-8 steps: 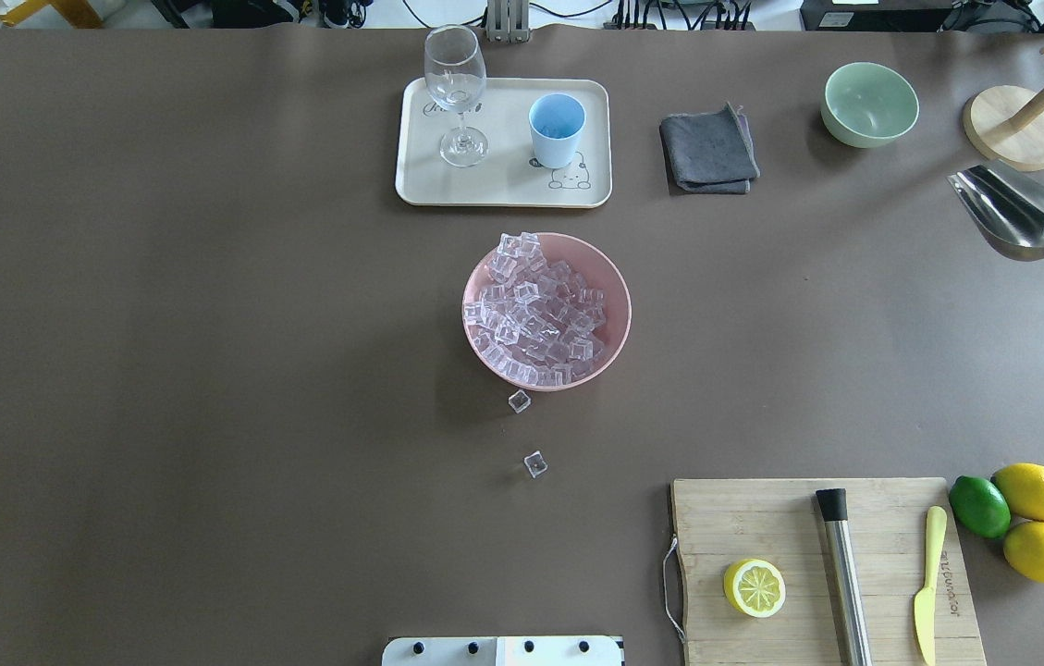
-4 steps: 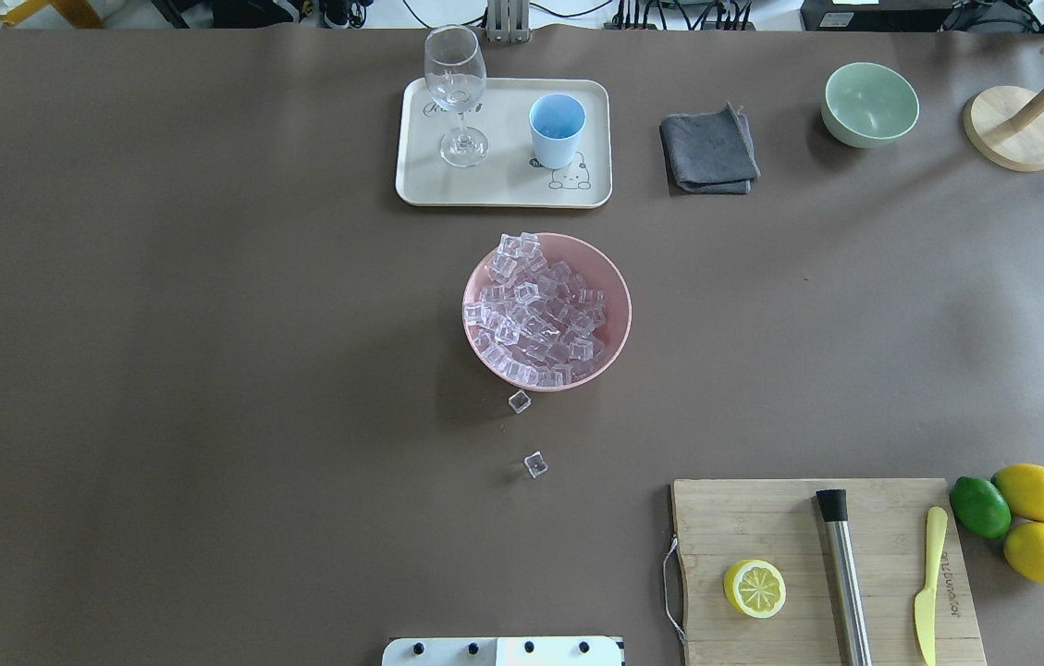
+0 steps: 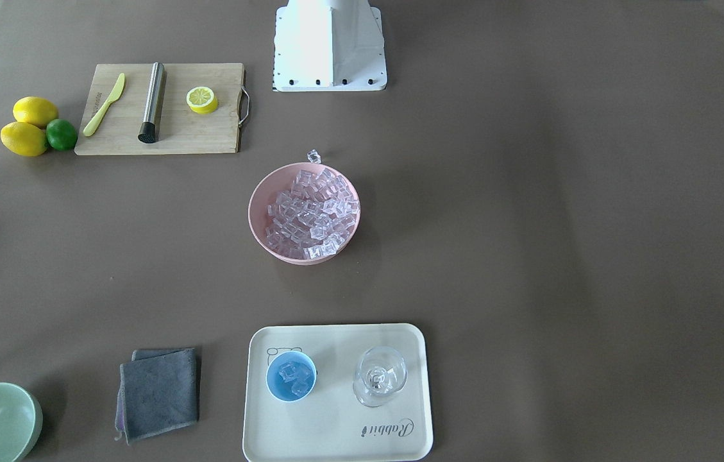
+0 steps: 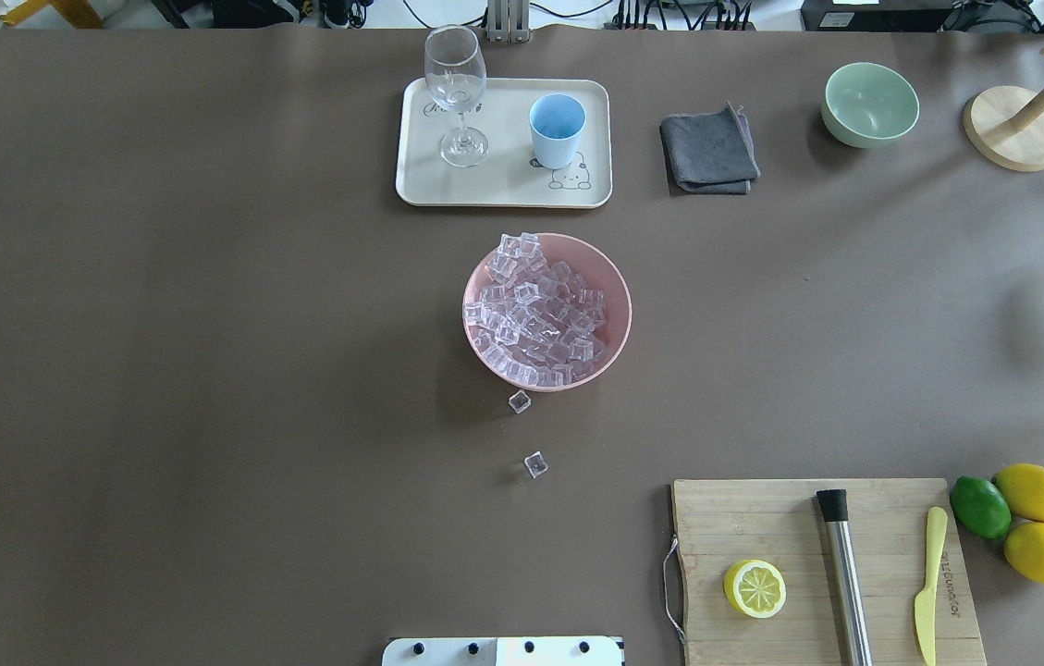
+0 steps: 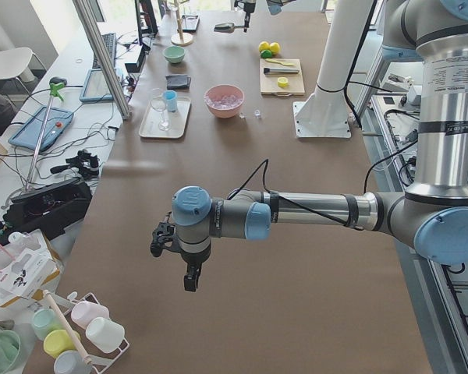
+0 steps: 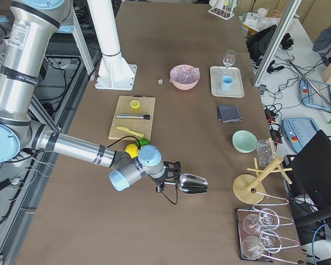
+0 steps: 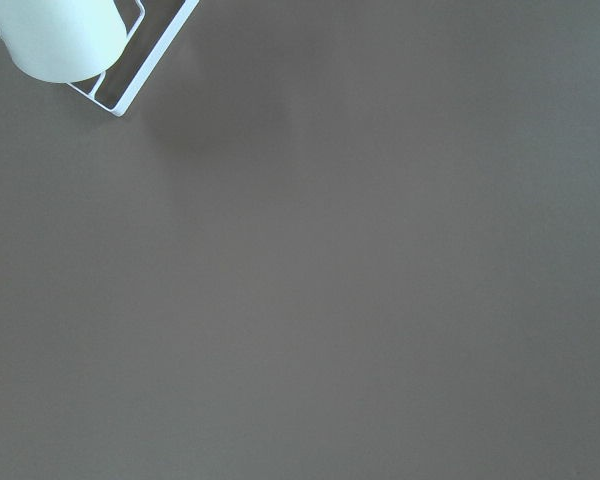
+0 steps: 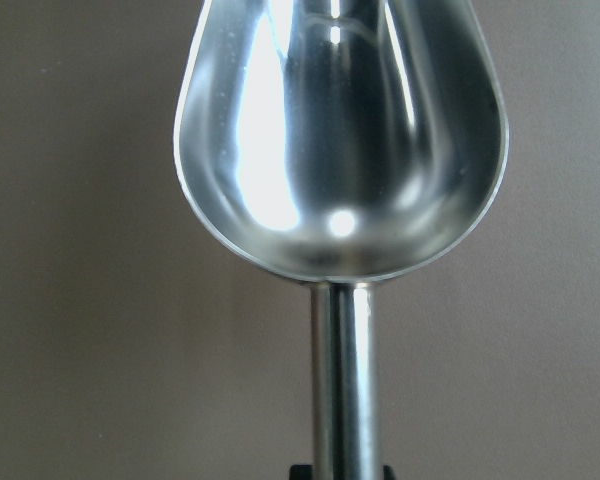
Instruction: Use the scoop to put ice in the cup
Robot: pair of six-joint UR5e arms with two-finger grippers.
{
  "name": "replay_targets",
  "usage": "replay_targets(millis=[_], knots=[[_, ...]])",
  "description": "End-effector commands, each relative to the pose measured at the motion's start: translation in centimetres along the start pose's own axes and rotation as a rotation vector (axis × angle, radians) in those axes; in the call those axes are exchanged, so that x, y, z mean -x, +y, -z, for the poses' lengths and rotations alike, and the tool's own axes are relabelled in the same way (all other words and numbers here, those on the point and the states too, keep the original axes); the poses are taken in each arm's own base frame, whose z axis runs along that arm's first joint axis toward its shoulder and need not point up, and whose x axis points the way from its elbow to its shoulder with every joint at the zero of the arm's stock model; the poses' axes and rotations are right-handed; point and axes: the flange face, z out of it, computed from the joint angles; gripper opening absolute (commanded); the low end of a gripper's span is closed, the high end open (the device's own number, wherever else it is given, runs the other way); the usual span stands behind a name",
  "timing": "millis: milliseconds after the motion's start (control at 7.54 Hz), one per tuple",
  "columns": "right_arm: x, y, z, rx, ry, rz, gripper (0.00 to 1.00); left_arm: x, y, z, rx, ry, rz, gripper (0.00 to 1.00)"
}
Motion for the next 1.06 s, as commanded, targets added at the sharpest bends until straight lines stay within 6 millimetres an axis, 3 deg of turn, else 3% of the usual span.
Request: replay_targets(millis=[0, 265, 530, 663, 796, 928], knots=[[1.6, -0.3, -1.0, 0.068, -0.024, 0.001, 0.0, -0.1, -0.1, 0.1, -0.002, 0.0, -0.001, 0.99], [2.2, -0.6, -1.3, 0.078, -0.027, 0.008, 0.0, -0.3, -0.3, -0.2, 0.004, 0.001, -0.007, 0.99], [2.6, -1.0, -1.7, 0.093, -0.024, 0.007, 0.46, -0.8, -0.8, 0.2, -0.006, 0.0, -0.016, 0.99], [2.8, -1.1, -1.7, 0.093, -0.027, 0.012, 0.69, -1.6, -1.1, -0.7, 0.014, 0.004, -0.033, 0.99], [3.1, -1.0, -1.5, 0.11, -0.052, 0.01, 0.85, -1.7, -1.3, -0.7, 0.013, 0.004, -0.036, 0.99], [3.8, -1.4, -1.6, 0.141, -0.08, 0.023, 0.91, -1.7, -1.4, -0.7, 0.013, 0.004, -0.036, 0.99]])
